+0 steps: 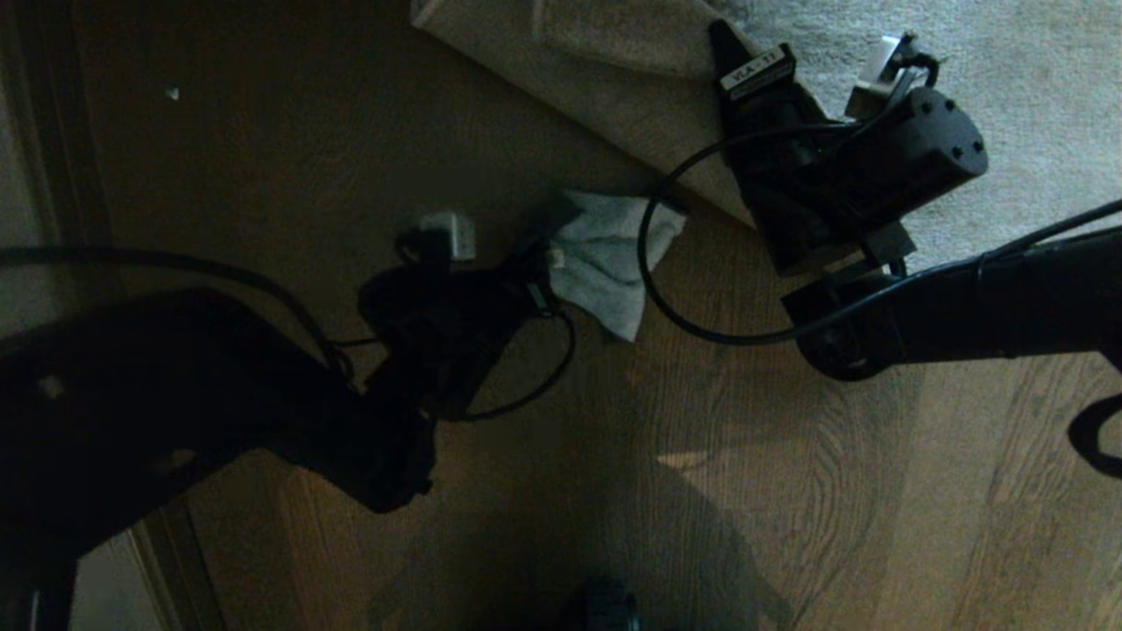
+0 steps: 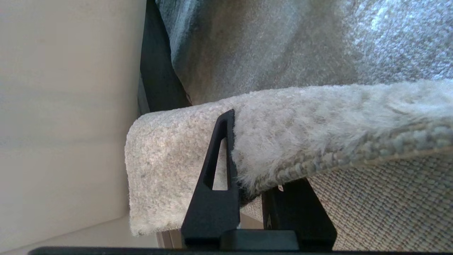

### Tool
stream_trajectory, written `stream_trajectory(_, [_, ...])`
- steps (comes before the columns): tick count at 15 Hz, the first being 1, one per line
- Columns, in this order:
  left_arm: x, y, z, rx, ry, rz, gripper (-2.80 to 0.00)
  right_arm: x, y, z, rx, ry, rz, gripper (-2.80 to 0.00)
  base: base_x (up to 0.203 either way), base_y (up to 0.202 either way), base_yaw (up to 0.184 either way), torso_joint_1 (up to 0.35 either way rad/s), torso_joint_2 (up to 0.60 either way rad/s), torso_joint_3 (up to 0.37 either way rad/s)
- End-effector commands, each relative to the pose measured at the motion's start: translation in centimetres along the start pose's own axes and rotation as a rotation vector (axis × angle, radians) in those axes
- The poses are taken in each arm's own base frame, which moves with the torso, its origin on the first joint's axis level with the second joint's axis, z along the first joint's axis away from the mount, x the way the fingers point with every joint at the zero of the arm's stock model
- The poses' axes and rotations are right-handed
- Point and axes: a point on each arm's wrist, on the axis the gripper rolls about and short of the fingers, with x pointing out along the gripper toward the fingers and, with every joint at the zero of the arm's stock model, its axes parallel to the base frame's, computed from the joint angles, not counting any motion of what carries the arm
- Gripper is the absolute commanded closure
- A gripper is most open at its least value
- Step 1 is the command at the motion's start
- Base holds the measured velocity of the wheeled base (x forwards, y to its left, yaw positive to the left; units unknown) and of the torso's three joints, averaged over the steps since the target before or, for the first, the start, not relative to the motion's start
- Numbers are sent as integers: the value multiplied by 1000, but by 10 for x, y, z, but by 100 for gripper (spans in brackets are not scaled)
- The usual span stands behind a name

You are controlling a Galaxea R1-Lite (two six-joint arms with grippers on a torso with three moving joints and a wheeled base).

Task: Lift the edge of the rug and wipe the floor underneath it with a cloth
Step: Wipe the floor under the carpet with a rag

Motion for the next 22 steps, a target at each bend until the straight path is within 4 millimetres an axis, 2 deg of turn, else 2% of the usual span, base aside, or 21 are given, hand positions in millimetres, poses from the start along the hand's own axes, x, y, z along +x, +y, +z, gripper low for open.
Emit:
stream_trajectory(1, [-9,12,23,7,-40,33,0,0,0,-1,6,-3,5,0,0,0,0,0,0,0])
stream_trajectory(4, [-19,29,39,24,-53,81,0,0,0,-1,8,-3,5,0,0,0,0,0,0,0])
stream_trajectory(6, [-31,24,41,24,-25,70,0,0,0,-1,8,-2,6,0,0,0,0,0,0,0])
stream_trajectory(9, [-59,-28,24,-12,79,-67,0,-1,0,-1,8,-2,4,0,0,0,0,0,0,0])
stream_trajectory(13, [-114,-129,-11,-84,249,-377,0,-1,0,-1,8,-3,3,0,0,0,0,0,0,0])
stream_trajectory(15, [-143,-171,-35,-100,336,-516,0,-1,0,0,7,-5,2,0,0,0,0,0,0,0])
stream_trajectory(16, [-150,-184,-48,-98,368,-552,0,0,1,1,7,-7,3,0,0,0,0,0,0,0])
stream_trajectory(18, [-153,-193,-64,-92,395,-571,0,0,1,1,7,-9,5,0,0,0,0,0,0,0])
stream_trajectory(22, [-157,-187,-86,-59,459,-552,0,0,0,0,7,-8,2,0,0,0,0,0,0,0])
